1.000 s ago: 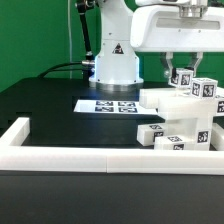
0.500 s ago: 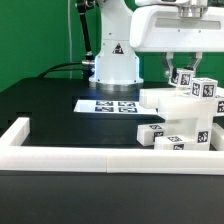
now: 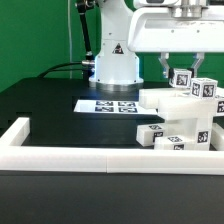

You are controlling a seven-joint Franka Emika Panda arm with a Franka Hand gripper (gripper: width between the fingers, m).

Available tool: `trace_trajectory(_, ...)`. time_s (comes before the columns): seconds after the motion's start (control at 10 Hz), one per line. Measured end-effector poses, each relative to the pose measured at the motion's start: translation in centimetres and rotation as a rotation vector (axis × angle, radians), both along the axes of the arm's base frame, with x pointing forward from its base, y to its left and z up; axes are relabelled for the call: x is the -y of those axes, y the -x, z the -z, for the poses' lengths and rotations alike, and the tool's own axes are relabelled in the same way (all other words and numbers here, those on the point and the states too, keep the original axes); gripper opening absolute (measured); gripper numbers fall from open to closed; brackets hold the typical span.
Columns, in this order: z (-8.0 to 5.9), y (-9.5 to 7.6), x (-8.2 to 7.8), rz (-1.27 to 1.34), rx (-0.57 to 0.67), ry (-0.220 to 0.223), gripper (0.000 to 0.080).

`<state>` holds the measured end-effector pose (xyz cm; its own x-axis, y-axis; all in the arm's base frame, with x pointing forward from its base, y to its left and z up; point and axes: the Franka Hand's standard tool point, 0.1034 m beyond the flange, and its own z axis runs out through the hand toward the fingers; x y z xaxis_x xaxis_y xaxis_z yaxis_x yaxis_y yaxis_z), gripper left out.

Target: Assemble chair

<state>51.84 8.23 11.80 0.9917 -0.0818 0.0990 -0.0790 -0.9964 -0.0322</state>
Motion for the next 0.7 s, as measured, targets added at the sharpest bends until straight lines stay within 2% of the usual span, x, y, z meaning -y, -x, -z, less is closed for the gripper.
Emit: trace_trajectory(0.7, 0.01, -0.22, -0.37, 0.545, -0.001, -0.066, 0.029)
